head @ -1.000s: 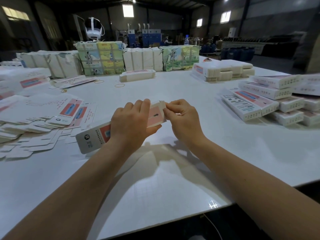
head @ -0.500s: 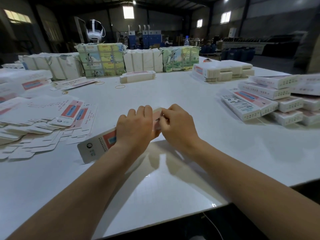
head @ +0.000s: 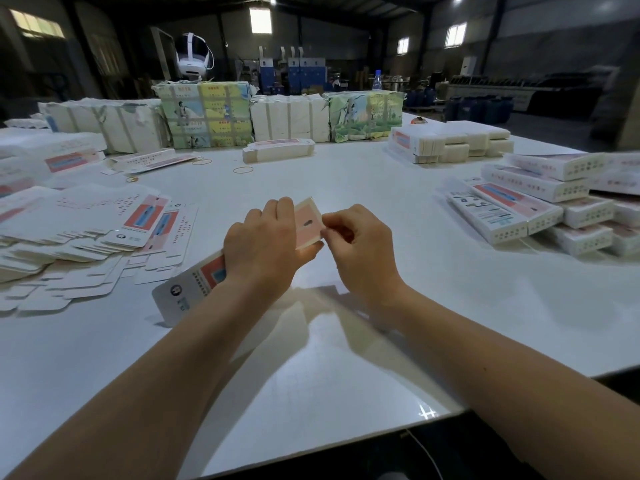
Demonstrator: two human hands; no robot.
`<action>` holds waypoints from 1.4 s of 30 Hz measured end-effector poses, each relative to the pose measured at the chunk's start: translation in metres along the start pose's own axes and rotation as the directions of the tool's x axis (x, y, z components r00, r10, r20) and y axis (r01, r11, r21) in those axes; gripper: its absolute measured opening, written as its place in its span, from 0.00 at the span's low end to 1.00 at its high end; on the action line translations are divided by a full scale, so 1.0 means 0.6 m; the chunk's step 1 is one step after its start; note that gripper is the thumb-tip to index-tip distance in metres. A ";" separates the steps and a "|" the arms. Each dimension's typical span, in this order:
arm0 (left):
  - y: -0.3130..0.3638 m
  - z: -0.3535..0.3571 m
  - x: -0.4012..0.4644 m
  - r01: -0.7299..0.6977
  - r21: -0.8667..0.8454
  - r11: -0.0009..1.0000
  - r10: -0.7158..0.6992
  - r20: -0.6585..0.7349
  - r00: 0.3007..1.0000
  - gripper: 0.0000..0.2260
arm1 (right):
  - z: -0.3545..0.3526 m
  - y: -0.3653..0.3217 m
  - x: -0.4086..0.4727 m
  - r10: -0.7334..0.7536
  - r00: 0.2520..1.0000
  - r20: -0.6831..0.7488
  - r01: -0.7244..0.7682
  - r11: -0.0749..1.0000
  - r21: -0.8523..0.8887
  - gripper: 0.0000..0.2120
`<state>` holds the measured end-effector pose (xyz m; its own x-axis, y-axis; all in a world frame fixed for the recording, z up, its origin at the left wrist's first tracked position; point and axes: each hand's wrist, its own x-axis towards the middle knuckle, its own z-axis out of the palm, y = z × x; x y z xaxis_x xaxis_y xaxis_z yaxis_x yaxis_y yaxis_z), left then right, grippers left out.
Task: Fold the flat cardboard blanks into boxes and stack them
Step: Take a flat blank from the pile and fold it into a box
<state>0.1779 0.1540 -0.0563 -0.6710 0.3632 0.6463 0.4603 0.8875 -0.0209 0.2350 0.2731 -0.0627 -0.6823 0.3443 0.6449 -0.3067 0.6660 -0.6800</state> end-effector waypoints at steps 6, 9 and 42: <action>-0.044 -0.006 0.006 -0.120 -0.153 0.981 0.146 0.169 0.975 0.31 | -0.008 0.005 -0.001 -0.043 0.956 0.292 0.081 0.990 -0.119 0.29; -0.049 -0.010 0.006 -0.213 -0.168 0.963 0.244 0.192 0.951 0.33 | -0.008 0.010 -0.001 -0.170 0.859 0.483 0.291 0.938 -0.187 0.43; -0.049 0.078 0.010 0.056 -0.398 0.916 0.118 0.398 0.910 0.15 | -0.345 0.201 0.134 0.174 0.982 -0.075 -0.134 0.354 -0.926 0.19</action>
<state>0.1334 0.1434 -0.0878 -0.7878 0.5476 0.2820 0.6153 0.7201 0.3207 0.2807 0.5180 -0.0206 -0.6734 0.5039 0.5410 0.5970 0.8022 -0.0041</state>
